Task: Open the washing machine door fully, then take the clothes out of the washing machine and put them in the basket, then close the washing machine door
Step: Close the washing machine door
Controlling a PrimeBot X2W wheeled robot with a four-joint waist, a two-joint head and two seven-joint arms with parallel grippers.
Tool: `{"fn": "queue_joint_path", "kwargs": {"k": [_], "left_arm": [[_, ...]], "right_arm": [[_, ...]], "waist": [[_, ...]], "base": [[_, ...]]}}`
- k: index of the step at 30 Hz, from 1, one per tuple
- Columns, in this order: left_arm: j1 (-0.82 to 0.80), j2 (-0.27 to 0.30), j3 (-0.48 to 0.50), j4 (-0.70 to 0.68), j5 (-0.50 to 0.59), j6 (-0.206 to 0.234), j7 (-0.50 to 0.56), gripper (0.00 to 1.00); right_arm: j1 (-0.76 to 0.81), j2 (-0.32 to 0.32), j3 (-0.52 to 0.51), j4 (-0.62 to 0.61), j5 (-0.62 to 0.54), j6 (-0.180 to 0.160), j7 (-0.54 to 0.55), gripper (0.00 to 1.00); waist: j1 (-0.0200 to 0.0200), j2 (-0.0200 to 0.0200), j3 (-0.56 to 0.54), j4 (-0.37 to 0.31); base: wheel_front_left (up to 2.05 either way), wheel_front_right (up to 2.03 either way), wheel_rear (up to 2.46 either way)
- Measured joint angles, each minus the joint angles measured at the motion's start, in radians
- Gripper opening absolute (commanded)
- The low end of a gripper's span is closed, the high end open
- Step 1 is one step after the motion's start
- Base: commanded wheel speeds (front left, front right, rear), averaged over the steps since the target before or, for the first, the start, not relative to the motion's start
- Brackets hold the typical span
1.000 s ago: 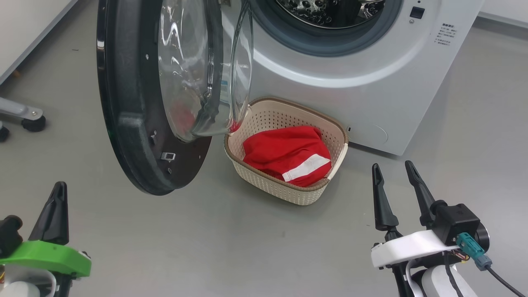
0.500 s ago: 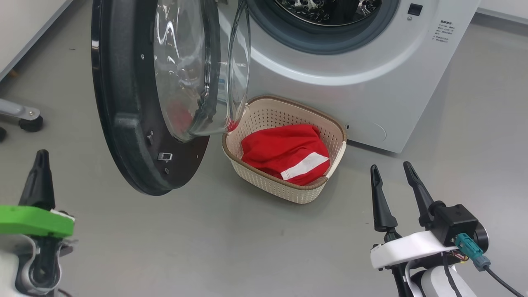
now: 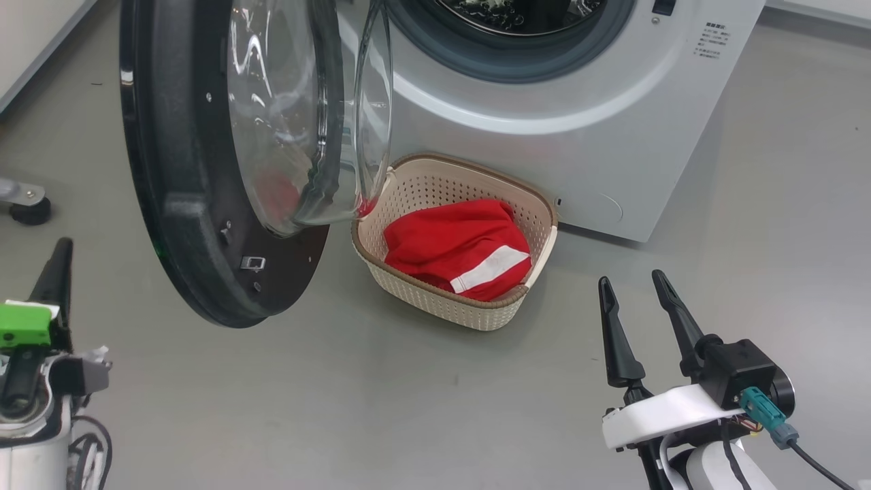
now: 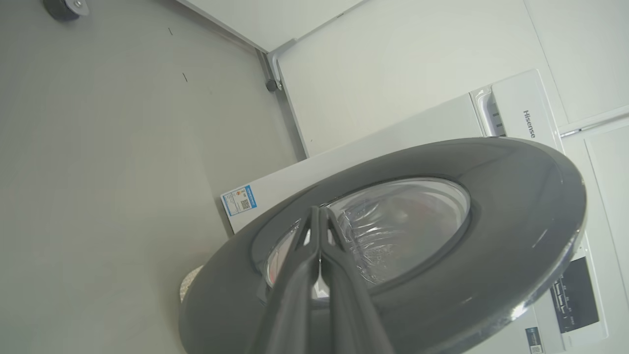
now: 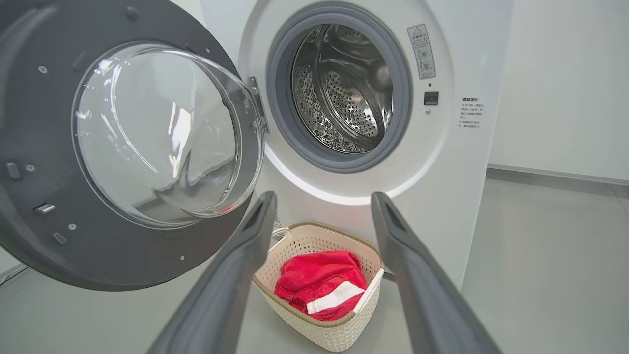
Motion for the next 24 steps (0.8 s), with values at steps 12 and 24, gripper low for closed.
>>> {"fn": "queue_joint_path", "kwargs": {"k": [12,24], "left_arm": [[-0.089,-0.072,0.085,0.021,-0.272,0.132,0.202,0.00],[-0.090,-0.072,0.052,-0.011,-0.358,0.145,0.383,0.00]], "right_arm": [[-0.002,0.000,-0.006,0.003,-0.002,-0.003,0.000,1.00],[-0.002,0.000,-0.008,0.008,-0.002,-0.003,0.000,1.00]], "waist": [[0.0000,0.0000,0.019,-0.027],[0.0000,0.0000,0.015,-0.039]], "base": [[0.00,0.00,0.00],[0.00,0.00,0.00]]}}
